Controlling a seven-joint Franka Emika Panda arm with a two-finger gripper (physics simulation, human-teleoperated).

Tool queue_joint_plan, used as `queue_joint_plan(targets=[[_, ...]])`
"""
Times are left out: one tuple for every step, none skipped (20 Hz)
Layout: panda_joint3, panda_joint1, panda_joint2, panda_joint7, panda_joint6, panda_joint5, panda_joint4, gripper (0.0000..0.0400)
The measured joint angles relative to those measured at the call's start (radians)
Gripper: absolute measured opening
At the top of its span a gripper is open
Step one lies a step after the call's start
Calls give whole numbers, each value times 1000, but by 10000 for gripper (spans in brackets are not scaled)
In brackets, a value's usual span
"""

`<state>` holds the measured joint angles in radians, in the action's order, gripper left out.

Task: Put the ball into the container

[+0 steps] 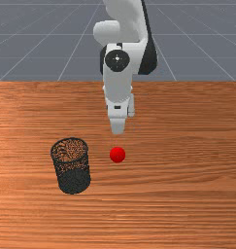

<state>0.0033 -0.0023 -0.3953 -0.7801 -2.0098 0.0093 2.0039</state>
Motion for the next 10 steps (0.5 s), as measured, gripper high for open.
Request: queue_joint_plan(targets=[[-3, 6, 221, 11, -425, -12, 306, 323], [-4, 6, 221, 10, -425, -18, 304, 353], [-9, 5, 221, 12, -425, -29, 304, 371], [-6, -5, 229, -12, -54, -5, 334, 391], [-6, -11, 527, 12, -386, -39, 628, 390], [-1, -17, 513, 20, -406, -46, 624, 394], [-5, -15, 493, 5, -431, -33, 628, 396], [-9, -12, 474, -28, -453, -11, 632, 398], [-9, -12, 448, -18, -452, -10, 622, 399], [-9, -12, 426, -18, -475, -10, 624, 399]])
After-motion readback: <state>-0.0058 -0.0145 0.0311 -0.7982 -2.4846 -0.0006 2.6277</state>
